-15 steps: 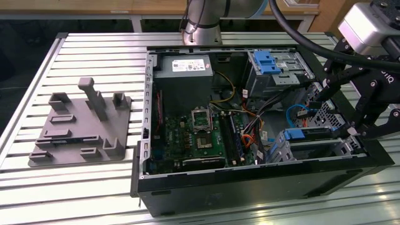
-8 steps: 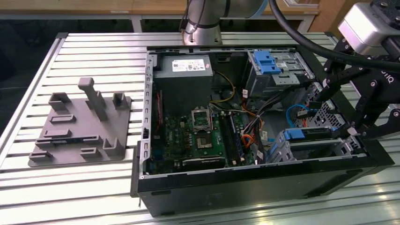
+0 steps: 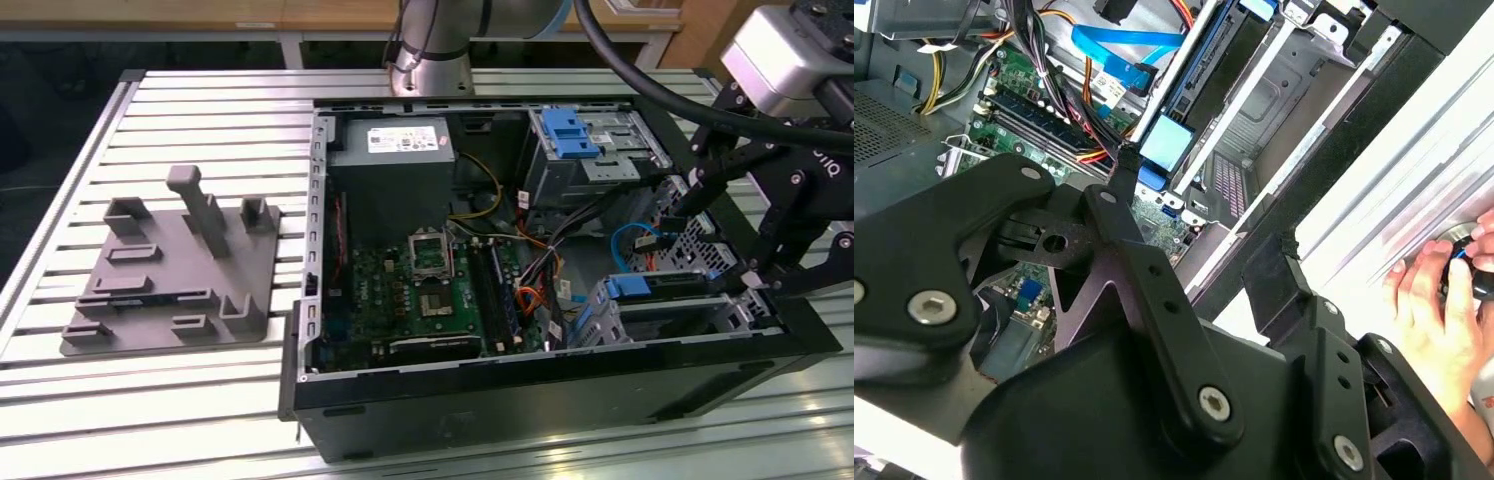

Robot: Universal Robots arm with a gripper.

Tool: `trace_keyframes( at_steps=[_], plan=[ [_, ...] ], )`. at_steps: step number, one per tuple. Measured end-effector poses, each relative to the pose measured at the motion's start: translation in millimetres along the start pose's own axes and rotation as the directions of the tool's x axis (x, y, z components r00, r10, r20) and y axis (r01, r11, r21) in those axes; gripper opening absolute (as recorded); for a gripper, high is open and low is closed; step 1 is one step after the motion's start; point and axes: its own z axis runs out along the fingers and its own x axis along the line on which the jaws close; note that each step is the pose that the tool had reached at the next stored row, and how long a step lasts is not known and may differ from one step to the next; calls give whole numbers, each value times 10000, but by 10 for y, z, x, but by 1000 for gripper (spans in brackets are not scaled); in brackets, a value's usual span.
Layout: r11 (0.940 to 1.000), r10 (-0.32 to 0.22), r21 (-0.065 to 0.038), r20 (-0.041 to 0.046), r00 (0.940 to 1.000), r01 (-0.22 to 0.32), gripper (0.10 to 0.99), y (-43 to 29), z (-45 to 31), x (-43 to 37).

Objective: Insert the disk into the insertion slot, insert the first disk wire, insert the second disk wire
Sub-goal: 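Insert the first disk wire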

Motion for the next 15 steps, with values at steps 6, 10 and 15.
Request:
trace_keyframes(
  at_steps=[6, 10, 15],
  plan=[
    [10000, 18, -1, -380, 9993, -18, 690, -1, 15, -121],
    [10000, 25, -1, -468, 9989, -25, 690, -2, 28, -240],
    [10000, 27, 1, -478, 9989, -27, 690, -4, 52, -460]
  ],
)
